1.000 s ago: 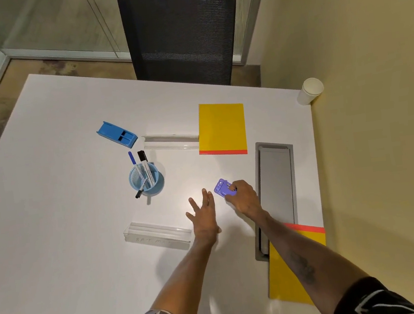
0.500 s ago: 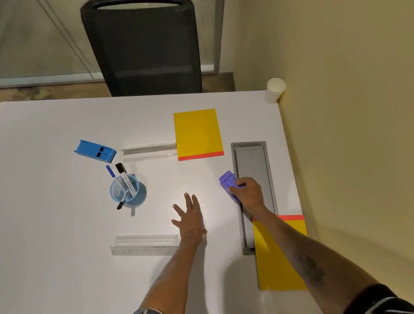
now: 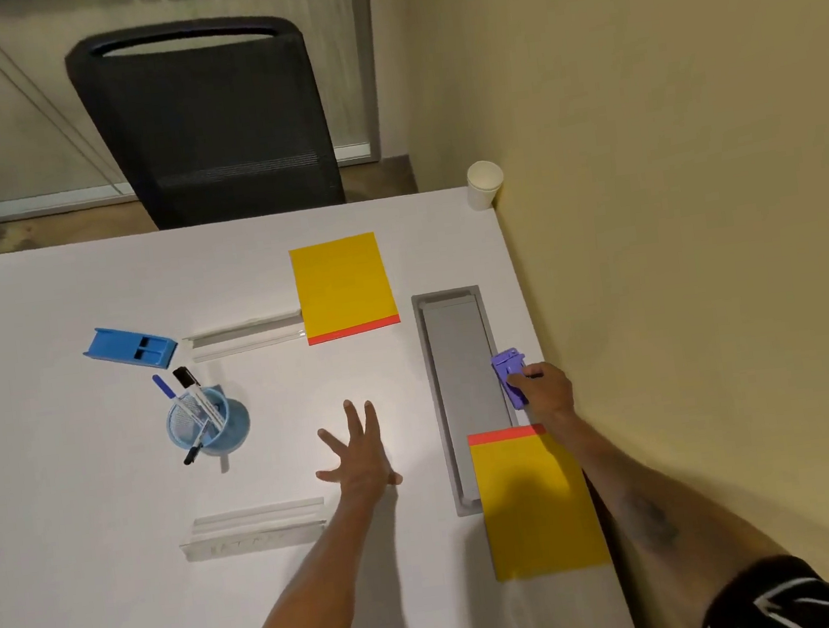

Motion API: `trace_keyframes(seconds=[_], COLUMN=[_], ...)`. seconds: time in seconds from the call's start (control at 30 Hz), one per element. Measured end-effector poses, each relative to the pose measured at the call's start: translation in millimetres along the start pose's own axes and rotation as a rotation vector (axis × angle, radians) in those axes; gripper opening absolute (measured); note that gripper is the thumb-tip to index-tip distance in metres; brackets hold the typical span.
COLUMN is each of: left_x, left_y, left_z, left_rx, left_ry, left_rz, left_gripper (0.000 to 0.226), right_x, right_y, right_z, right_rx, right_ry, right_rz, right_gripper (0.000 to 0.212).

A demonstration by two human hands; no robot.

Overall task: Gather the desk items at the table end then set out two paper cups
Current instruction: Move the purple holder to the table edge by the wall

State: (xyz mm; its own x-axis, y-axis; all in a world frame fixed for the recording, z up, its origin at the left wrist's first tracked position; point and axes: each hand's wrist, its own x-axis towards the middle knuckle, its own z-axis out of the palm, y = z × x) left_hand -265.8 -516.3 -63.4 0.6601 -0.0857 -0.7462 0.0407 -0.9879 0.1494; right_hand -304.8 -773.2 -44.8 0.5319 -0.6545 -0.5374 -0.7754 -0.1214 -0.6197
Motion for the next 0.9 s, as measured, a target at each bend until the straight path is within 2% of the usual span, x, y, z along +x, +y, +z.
trace_keyframes(seconds=[0.07, 0.27, 0.9], left_x=[2, 4, -2], left_y=[0, 1, 5], left_z=[2, 3, -1], left_rx=[0.0, 0.025, 0.029], left_ry=[0.005, 0.008, 0.015], left_rz=[-0.003, -0.007, 0.006], left_gripper=[0.132, 0.134, 0.129], right_x=[5, 10, 11], right_y=[8, 20, 26], right_z=[-8, -16, -12], right_rx=[0.015, 0.006, -0.083], right_ry=[0.024, 0.056, 0.075], right_rz=[0.034, 0.087, 0.13], right_gripper=[0.013, 0.033, 0.035])
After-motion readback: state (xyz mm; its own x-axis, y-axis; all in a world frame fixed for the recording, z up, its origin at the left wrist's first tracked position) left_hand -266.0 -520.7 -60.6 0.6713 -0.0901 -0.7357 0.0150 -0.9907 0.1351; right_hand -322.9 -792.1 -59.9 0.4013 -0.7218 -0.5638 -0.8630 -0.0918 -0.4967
